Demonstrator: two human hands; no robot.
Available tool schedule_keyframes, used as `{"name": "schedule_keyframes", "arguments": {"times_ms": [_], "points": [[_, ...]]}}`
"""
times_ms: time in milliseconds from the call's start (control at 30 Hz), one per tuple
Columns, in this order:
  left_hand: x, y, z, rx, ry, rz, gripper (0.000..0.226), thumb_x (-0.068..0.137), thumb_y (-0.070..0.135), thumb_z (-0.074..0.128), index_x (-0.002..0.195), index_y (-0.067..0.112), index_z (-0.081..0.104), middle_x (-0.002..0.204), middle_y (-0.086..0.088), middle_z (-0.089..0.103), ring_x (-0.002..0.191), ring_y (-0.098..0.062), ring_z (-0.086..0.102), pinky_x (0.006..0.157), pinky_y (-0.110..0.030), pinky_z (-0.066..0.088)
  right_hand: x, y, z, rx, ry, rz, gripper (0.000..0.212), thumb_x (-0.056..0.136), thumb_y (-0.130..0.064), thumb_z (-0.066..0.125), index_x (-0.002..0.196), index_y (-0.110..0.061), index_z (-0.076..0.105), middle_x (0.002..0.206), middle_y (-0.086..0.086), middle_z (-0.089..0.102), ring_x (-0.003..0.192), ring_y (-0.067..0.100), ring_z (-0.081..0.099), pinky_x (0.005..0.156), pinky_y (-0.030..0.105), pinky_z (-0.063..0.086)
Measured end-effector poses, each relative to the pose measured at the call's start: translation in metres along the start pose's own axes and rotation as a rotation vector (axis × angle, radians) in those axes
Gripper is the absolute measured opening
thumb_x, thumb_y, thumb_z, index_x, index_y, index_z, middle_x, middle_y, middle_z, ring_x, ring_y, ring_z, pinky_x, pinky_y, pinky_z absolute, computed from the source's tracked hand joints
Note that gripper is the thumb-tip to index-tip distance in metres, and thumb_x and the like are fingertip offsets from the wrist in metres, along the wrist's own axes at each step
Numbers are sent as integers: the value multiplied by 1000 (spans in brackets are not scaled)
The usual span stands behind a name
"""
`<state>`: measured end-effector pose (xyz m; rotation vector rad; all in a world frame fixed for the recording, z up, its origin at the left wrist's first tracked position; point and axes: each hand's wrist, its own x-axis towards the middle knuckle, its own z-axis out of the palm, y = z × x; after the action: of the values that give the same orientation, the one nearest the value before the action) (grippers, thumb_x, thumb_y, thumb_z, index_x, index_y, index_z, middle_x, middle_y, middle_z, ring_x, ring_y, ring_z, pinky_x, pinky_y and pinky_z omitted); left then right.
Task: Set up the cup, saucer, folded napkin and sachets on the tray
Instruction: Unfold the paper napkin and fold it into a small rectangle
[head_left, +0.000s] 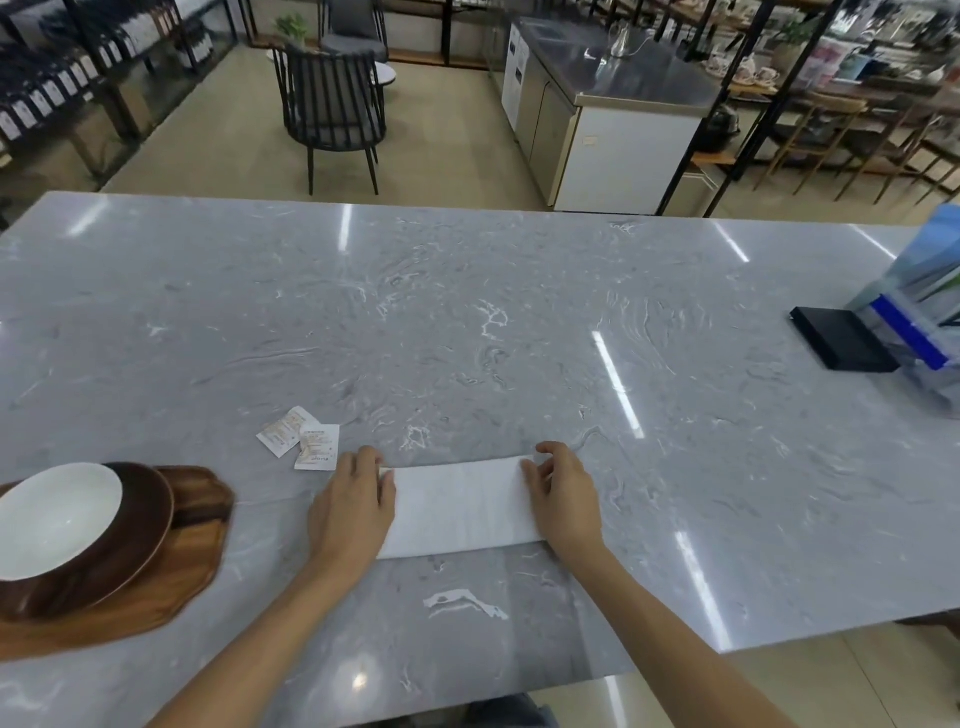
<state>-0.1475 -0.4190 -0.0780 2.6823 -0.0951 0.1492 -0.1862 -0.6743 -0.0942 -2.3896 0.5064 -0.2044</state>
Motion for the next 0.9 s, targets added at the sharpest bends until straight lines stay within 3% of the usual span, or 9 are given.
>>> {"name": "schedule_keyframes", "arguments": {"times_ms": [100,167,233,333,500,600,700,767,900], "points": [[-5,8,4,99,71,167,22,86,22,64,106,14,62,104,-8,59,93,-31,60,65,-41,54,-10,-6,-1,-161,85,-142,37,101,-29,55,136,-20,52,126,2,59,111,20,60,76,36,57],[-7,12,11,114,42,374,35,91,29,50,119,14,63,122,-7,60,112,-30,59,87,-43,51,-20,-12,4,-253,104,-334,41,103,-30,51,142,-17,51,137,5,58,125,25,54,93,39,55],[-9,12,18,166,-86,478,52,97,35,36,141,12,54,148,-8,53,139,-30,47,112,-46,36,-26,-12,12,-329,4,-405,50,107,-36,39,153,-17,38,155,5,45,143,24,40,117,40,37],[-12,2,27,222,-244,444,65,100,43,15,158,16,24,166,2,23,155,-19,16,124,-48,11,-26,-3,21,-398,-154,-349,57,109,-44,23,161,-24,14,168,-4,18,156,15,9,127,42,13],[-13,-4,28,276,-289,418,68,100,47,5,160,14,10,169,1,9,156,-16,7,124,-48,3,-19,4,21,-428,-211,-364,59,109,-46,19,162,-25,5,170,-8,6,157,12,-2,128,43,6],[-20,-10,22,283,-314,410,77,97,53,-11,160,15,12,168,2,12,155,-17,10,124,-52,7,-14,8,20,-444,-225,-390,59,109,-47,16,162,-27,-1,170,-10,-1,156,11,-8,128,44,3],[-30,-15,8,293,-291,401,69,100,54,12,155,19,35,159,-1,38,146,-23,37,115,-60,27,3,11,15,-473,-233,-426,59,108,-48,14,161,-31,-6,170,-13,-5,156,13,-11,127,46,-1],[-38,-16,4,258,-232,441,58,97,50,33,144,23,52,139,-5,55,125,-27,55,103,-57,42,23,9,11,-512,-235,-435,59,107,-52,13,160,-35,-6,170,-14,-3,157,18,-7,126,49,-1],[-45,-13,2,118,-78,515,36,87,42,56,115,28,71,95,-1,62,88,-25,61,79,-43,48,77,-14,10,-685,-315,-453,69,96,-67,-5,159,-38,-9,170,-10,-4,157,26,-2,122,55,1]]}}
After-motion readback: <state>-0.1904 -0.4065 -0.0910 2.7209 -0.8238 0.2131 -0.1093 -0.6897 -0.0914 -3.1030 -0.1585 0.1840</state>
